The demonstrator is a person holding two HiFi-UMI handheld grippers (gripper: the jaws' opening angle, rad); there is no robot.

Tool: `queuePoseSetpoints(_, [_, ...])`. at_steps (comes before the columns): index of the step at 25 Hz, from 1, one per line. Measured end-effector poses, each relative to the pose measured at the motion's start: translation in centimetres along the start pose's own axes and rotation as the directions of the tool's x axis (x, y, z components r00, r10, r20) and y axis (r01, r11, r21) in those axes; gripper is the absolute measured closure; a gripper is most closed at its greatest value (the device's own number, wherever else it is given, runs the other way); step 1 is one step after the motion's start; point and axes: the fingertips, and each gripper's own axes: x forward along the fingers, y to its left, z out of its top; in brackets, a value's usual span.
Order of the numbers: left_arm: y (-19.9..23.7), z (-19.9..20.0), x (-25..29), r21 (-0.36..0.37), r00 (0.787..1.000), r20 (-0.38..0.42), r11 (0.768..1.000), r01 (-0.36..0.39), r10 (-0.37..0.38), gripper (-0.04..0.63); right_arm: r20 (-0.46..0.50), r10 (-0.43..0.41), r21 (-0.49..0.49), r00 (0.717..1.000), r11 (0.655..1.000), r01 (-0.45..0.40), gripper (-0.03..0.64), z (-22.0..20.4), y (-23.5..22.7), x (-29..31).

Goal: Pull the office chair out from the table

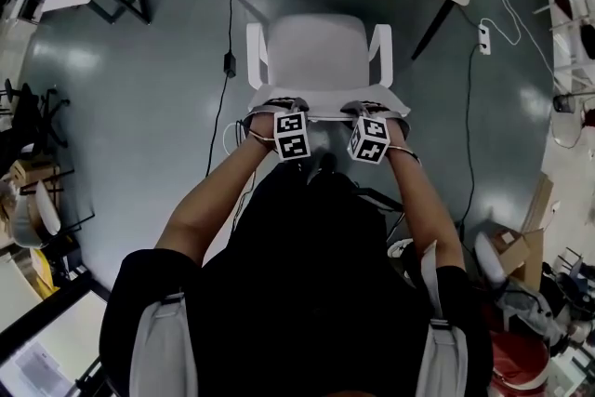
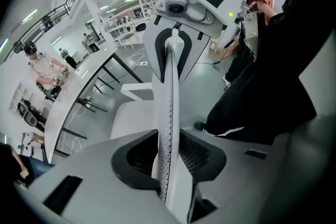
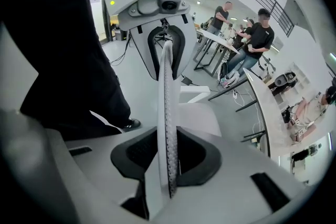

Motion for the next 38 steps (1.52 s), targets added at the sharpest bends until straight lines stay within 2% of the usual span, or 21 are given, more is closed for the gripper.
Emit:
queuePoseSetpoints(3, [0.4, 0.8, -2.1, -0.020, 0.997, 0.076, 0.999, 0.029, -0.027, 0.472, 0.070, 0.012, 0.017, 0.998, 1.000, -0.013, 0.512, 1.7, -0.3, -2.3])
queuePoseSetpoints(5, [1.1, 1.8, -3.9, -0.079, 0.987, 0.155, 0.995, 0.062, -0.049, 0.472, 0.204, 0.001, 0.084, 0.979, 0.996, -0.018, 0.516, 3.8, -1.3, -5.0])
queuePoseSetpoints(6, [1.5, 2.4, -5.0, -0.117, 0.977, 0.206, 0.990, 0.081, -0.055, 0.474, 0.283, -0.018, 0.135, 0.959, 0.991, -0.021, 0.526, 5.0, -2.0, -6.7])
queuePoseSetpoints(8, [2.6, 4.0, -7.4, -0.183, 0.945, 0.326, 0.978, 0.101, -0.036, 0.477, 0.416, -0.080, 0.234, 0.906, 0.972, -0.022, 0.545, 7.0, -3.5, -10.4])
queuePoseSetpoints(10, [4.0, 5.7, -10.1, -0.229, 0.902, 0.431, 0.970, 0.086, 0.022, 0.515, 0.507, -0.165, 0.317, 0.846, 0.948, -0.006, 0.561, 8.4, -5.3, -14.0])
queuePoseSetpoints(11, [4.7, 6.3, -11.2, -0.249, 0.885, 0.463, 0.966, 0.070, 0.055, 0.535, 0.544, -0.211, 0.357, 0.812, 0.934, 0.004, 0.565, 9.0, -6.2, -15.6])
queuePoseSetpoints(14, [5.9, 7.6, -14.0, -0.292, 0.853, 0.504, 0.956, 0.020, 0.136, 0.567, 0.640, -0.333, 0.474, 0.692, 0.880, -0.015, 0.577, 9.7, -8.1, -19.8])
queuePoseSetpoints(15, [6.2, 8.1, -15.0, -0.312, 0.829, 0.537, 0.950, 0.025, 0.155, 0.575, 0.666, -0.363, 0.506, 0.652, 0.862, -0.038, 0.580, 9.6, -8.5, -20.9])
queuePoseSetpoints(16, [6.4, 8.8, -16.2, -0.340, 0.790, 0.589, 0.939, 0.050, 0.171, 0.580, 0.688, -0.384, 0.527, 0.616, 0.848, -0.060, 0.583, 9.5, -8.6, -21.9])
queuePoseSetpoints(17, [6.6, 9.6, -17.7, -0.371, 0.733, 0.654, 0.924, 0.095, 0.187, 0.583, 0.706, -0.397, 0.536, 0.586, 0.841, -0.077, 0.584, 9.5, -8.6, -22.7])
queuePoseSetpoints(20, [7.7, 10.9, -22.7, -0.431, 0.505, 0.821, 0.869, 0.245, 0.265, 0.583, 0.751, -0.411, 0.536, 0.517, 0.837, -0.113, 0.589, 9.8, -8.3, -24.8])
queuePoseSetpoints(21, [8.1, 11.0, -24.0, -0.441, 0.449, 0.844, 0.856, 0.270, 0.294, 0.583, 0.762, -0.418, 0.540, 0.495, 0.831, -0.129, 0.591, 9.8, -8.3, -25.3])
queuePoseSetpoints(22, [8.4, 10.9, -24.9, -0.451, 0.414, 0.853, 0.848, 0.280, 0.317, 0.583, 0.768, -0.426, 0.547, 0.477, 0.825, -0.143, 0.594, 9.7, -8.4, -25.7])
queuePoseSetpoints(23, [8.7, 10.8, -25.5, -0.459, 0.400, 0.854, 0.844, 0.278, 0.333, 0.583, 0.771, -0.433, 0.552, 0.467, 0.820, -0.151, 0.595, 9.5, -8.6, -25.8])
queuePoseSetpoints(25, [9.0, 10.8, -25.5, -0.464, 0.408, 0.848, 0.845, 0.266, 0.338, 0.583, 0.770, -0.430, 0.550, 0.472, 0.821, -0.149, 0.597, 9.1, -8.7, -25.7])
queuePoseSetpoints(28, [8.5, 11.1, -24.6, -0.451, 0.446, 0.839, 0.855, 0.254, 0.310, 0.583, 0.770, -0.404, 0.527, 0.493, 0.839, -0.136, 0.597, 8.9, -8.3, -25.6])
queuePoseSetpoints(31, [7.9, 11.4, -24.1, -0.433, 0.468, 0.838, 0.864, 0.255, 0.282, 0.583, 0.775, -0.391, 0.515, 0.496, 0.847, -0.136, 0.597, 8.9, -8.1, -25.6])
queuePoseSetpoints(38, [7.2, 11.6, -22.9, -0.421, 0.491, 0.834, 0.865, 0.273, 0.251, 0.583, 0.773, -0.382, 0.509, 0.506, 0.850, -0.137, 0.597, 8.6, -7.5, -25.2])
